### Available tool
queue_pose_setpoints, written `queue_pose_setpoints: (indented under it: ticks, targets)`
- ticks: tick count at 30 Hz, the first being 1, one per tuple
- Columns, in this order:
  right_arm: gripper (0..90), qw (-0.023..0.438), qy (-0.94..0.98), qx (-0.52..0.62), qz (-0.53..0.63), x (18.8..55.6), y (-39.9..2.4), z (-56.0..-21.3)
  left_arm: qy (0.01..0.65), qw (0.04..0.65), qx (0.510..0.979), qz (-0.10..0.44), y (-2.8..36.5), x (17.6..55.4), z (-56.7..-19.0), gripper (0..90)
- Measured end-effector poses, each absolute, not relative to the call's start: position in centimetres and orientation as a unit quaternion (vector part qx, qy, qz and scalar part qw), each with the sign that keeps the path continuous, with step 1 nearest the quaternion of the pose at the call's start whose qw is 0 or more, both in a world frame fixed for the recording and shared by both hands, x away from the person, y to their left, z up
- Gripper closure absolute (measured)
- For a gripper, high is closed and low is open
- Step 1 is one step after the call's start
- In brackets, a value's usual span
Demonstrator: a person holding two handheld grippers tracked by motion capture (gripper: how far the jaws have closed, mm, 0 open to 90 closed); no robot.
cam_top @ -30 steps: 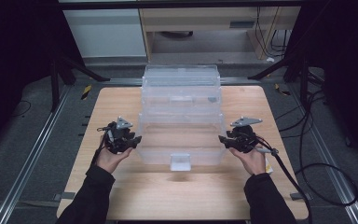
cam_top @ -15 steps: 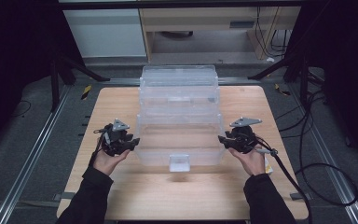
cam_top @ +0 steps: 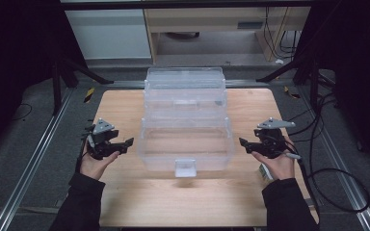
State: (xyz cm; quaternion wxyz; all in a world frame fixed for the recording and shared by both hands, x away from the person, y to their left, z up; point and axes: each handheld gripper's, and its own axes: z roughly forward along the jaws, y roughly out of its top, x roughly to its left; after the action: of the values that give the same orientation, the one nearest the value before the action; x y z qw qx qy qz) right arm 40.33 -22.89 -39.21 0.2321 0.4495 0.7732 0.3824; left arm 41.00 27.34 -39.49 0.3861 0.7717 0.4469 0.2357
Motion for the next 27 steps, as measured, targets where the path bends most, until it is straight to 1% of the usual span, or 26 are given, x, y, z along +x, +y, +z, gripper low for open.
queue_pose_setpoints:
  ticks: [4, 7, 10, 16, 22, 27]
  targets:
    - [28.8, 0.227, 0.774, 0.459, 0.373, 39.3, -24.2, -39.5, 0.460, 0.370, 0.768, 0.247, 28.4, 41.2, -40.3, 28.3]
    - [27.9, 0.230, 0.772, 0.468, 0.364, 38.9, -24.8, -39.6, 0.468, 0.365, 0.766, 0.247, 28.8, 41.3, -40.7, 27.2]
    - [24.3, 0.233, 0.764, 0.488, 0.351, 38.4, -25.6, -39.9, 0.480, 0.359, 0.763, 0.243, 29.5, 41.6, -41.4, 26.3]
    - [20.2, 0.240, 0.764, 0.498, 0.331, 37.3, -26.4, -40.7, 0.490, 0.350, 0.762, 0.236, 29.8, 41.8, -42.0, 25.6]
    - [19.6, 0.235, 0.761, 0.513, 0.320, 36.0, -27.4, -41.6, 0.487, 0.344, 0.768, 0.234, 29.6, 41.9, -42.5, 24.6]
    - [19.5, 0.227, 0.762, 0.523, 0.309, 35.8, -27.8, -42.2, 0.488, 0.338, 0.771, 0.231, 29.6, 42.0, -42.7, 24.4]
